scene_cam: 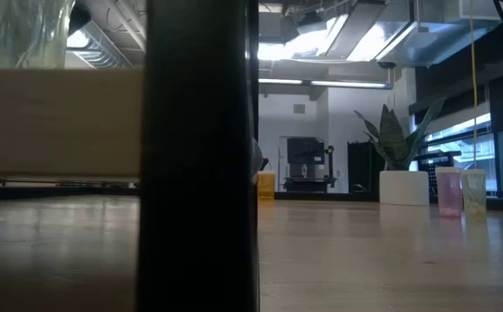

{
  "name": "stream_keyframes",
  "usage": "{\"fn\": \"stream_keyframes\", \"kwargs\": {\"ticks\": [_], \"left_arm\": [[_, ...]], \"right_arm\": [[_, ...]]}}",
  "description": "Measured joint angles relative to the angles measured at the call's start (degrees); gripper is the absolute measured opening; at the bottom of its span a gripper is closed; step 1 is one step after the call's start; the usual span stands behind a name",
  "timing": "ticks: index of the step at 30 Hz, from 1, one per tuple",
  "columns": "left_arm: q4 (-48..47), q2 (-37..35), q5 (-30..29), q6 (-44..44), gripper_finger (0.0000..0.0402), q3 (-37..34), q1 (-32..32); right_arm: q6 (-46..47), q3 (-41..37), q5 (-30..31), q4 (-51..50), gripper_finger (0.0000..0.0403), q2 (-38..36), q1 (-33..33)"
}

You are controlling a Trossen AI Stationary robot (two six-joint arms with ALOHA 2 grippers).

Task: Pick and place medicine bottles onto shelf by color
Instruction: Put the top yellow pill bottle on the shelf aligned with the other yellow pill bottle

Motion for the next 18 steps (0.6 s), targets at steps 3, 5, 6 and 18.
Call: {"fn": "stream_keyframes", "kwargs": {"ticks": [3, 5, 6, 18], "left_arm": [[0.0, 0.0, 0.0, 0.9, 0.0234, 1.2, 0.0], [-0.2, 0.0, 0.0, 2.2, 0.0234, 1.9, 0.0], [-0.4, 0.0, 0.0, 2.9, 0.0234, 2.4, 0.0], [-14.6, -1.4, -3.0, 4.3, 0.0234, 8.6, 5.8]], "right_arm": [[0.0, 0.0, 0.0, 0.0, 0.0198, 0.0, 0.0], [0.0, 0.0, 0.0, 0.0, 0.0198, 0.0, 0.0], [0.0, 0.0, 0.0, 0.0, 0.0198, 0.0, 0.0], [0.0, 0.0, 0.0, 0.0, 0.0198, 0.0, 0.0]]}}
